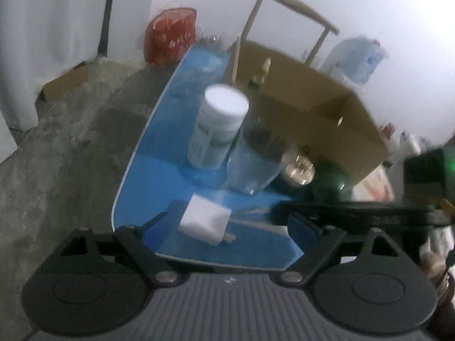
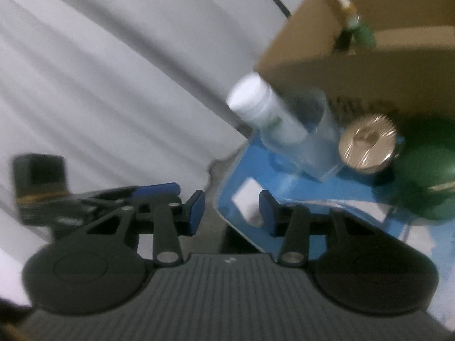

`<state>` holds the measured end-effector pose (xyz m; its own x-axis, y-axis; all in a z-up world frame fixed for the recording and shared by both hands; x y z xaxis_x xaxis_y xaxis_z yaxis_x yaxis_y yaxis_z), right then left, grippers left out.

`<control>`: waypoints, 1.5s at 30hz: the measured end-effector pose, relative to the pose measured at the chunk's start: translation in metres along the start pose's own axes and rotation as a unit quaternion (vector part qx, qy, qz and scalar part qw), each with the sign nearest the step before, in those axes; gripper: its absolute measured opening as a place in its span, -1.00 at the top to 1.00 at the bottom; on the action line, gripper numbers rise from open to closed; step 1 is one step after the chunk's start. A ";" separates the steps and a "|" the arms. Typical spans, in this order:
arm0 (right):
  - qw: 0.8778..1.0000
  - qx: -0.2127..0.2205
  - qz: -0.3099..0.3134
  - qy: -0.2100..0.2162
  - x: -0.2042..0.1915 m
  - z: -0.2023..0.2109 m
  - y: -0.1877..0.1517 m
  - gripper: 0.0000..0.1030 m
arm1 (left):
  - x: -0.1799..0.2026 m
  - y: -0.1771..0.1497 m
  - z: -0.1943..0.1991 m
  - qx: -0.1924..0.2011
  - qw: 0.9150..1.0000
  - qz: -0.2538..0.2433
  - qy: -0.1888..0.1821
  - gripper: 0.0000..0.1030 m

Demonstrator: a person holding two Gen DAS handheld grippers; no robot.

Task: Organize rigid objects
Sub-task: 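Move the right gripper back and grasp the white charger cube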

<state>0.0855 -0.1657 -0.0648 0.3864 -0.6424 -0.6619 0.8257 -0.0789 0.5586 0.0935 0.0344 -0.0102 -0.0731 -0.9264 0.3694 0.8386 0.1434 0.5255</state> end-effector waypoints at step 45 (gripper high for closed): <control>0.997 -0.040 -0.064 -0.019 0.026 -0.067 -0.043 0.29 | 0.036 -0.040 -0.067 -0.070 0.986 -0.136 0.066 -0.04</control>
<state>0.0882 -0.1278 -0.1396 0.2610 -0.6592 -0.7053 0.8981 -0.1021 0.4278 0.0939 -0.0278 -0.0694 -0.2429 -0.9624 0.1212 0.8647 -0.1582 0.4767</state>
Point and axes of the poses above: each gripper's, at about its wrist camera, not at the fingertips, and z roughly against the way its jaws point, x to its right, y to its top, the point moved 2 cm from there along -z, roughly the way its jaws point, and after that the axes turned 4 degrees about z, right-handed, at the moved point
